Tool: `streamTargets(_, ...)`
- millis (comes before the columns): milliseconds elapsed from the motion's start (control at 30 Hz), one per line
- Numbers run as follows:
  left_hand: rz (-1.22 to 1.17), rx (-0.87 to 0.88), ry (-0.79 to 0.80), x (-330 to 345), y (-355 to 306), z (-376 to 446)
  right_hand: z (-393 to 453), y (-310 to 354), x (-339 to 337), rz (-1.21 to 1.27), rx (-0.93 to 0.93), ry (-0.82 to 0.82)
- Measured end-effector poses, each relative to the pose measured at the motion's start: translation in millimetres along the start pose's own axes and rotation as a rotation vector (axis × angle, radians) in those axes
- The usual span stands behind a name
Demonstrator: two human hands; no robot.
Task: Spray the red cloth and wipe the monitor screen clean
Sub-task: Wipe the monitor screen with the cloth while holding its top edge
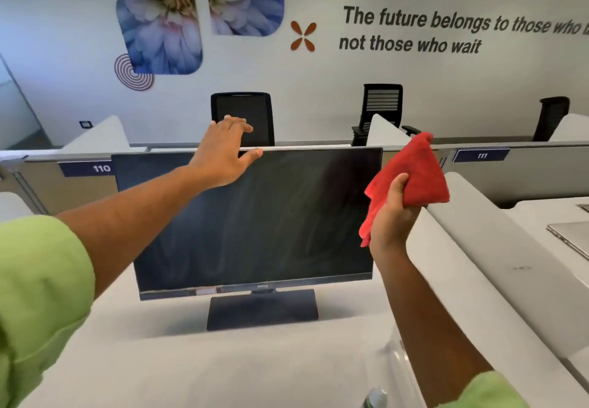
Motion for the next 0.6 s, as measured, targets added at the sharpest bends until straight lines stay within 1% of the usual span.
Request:
streamTargets(67, 0.04, 0.003, 0.065, -2, 10, 17, 13, -8, 11, -0.171, -0.167, 0.025)
streamTargets(100, 0.037, 0.009, 0.126, -2, 15, 24, 19, -15, 15, -0.28, -0.254, 0.064)
streamTargets(167, 0.027, 0.014, 0.278, 2, 25, 32, 29, -35, 25, -0.527, -0.41, 0.178)
streamTargets(200, 0.037, 0.008, 0.33, 5, 29, 34, 32, -44, 29, -0.667, -0.485, 0.213)
streamTargets(233, 0.068, 0.001, 0.346, 9, 33, 35, 33, -51, 32, -0.804, -0.549, 0.23)
streamTargets(267, 0.108, -0.002, 0.328, 13, 36, 37, 35, -60, 33, -0.929, -0.575, 0.233)
streamTargets(333, 0.167, -0.01, 0.265, 20, 39, 38, 37, -77, 34, -1.141, -0.55, 0.208)
streamTargets(367, 0.179, -0.014, 0.246, 21, 41, 39, 38, -84, 34, -1.209, -0.533, 0.205)
streamTargets(433, 0.2, -0.011, 0.222, 22, 43, 40, 38, -95, 36, -1.288, -0.55, 0.221)
streamTargets(500, 0.219, -0.003, 0.201, 23, 45, 40, 40, -100, 36, -1.326, -0.623, 0.233)
streamTargets(600, 0.222, 0.046, 0.139, 25, 44, 38, 57, -95, 28, -1.336, -0.67, 0.178)
Point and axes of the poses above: each hand's wrist, its own z-axis towards the middle knuckle, its own x-axis out of the palm, y = z × x, the point moved 2 cm from there along z, towards the middle knuckle, and after that the axes turned 11 degrees about y, right-handed, at the moved point
